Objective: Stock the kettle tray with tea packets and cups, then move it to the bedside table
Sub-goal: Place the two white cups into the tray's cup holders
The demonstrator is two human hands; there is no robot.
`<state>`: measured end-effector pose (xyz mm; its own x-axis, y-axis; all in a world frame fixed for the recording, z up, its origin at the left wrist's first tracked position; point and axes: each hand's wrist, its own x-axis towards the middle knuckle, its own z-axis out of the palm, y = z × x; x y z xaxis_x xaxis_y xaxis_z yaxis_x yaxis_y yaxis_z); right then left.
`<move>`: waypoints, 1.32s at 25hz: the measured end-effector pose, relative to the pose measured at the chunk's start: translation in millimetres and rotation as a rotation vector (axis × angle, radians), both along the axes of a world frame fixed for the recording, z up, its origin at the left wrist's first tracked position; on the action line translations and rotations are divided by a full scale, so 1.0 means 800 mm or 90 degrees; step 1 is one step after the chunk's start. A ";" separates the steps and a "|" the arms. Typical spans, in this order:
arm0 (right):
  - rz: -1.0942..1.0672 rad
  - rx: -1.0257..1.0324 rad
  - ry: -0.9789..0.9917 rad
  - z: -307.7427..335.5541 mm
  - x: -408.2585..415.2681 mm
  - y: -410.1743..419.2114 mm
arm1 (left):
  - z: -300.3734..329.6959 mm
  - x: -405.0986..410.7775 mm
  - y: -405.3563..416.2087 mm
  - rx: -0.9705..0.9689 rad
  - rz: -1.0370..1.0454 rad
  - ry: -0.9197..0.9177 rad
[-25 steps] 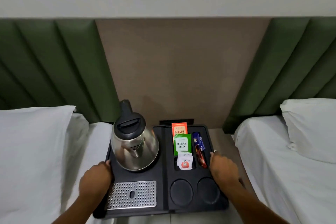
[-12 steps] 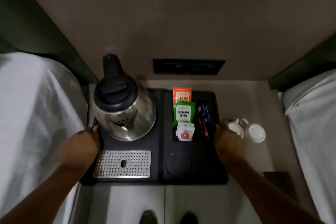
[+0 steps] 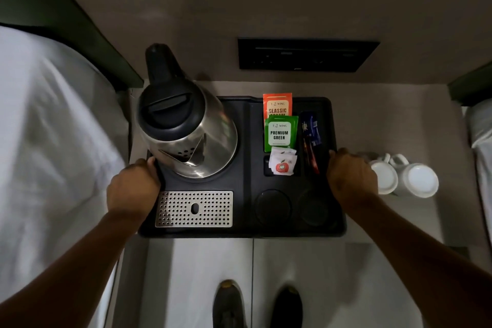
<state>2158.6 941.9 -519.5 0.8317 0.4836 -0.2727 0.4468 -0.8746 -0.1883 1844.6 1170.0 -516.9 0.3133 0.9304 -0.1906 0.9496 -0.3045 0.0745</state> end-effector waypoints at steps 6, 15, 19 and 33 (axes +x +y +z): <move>-0.007 -0.035 0.069 0.048 0.014 -0.019 | 0.010 -0.012 -0.032 0.037 0.100 -0.107; -0.041 -0.135 0.100 0.051 0.123 -0.155 | 0.022 0.276 -0.330 -0.123 -0.397 -0.265; -0.035 -0.041 0.139 0.005 0.138 -0.158 | -0.001 0.392 -0.330 -0.150 -0.393 -0.132; -0.031 0.171 0.137 0.044 -0.109 -0.085 | 0.025 0.145 -0.244 -0.138 -0.251 -0.203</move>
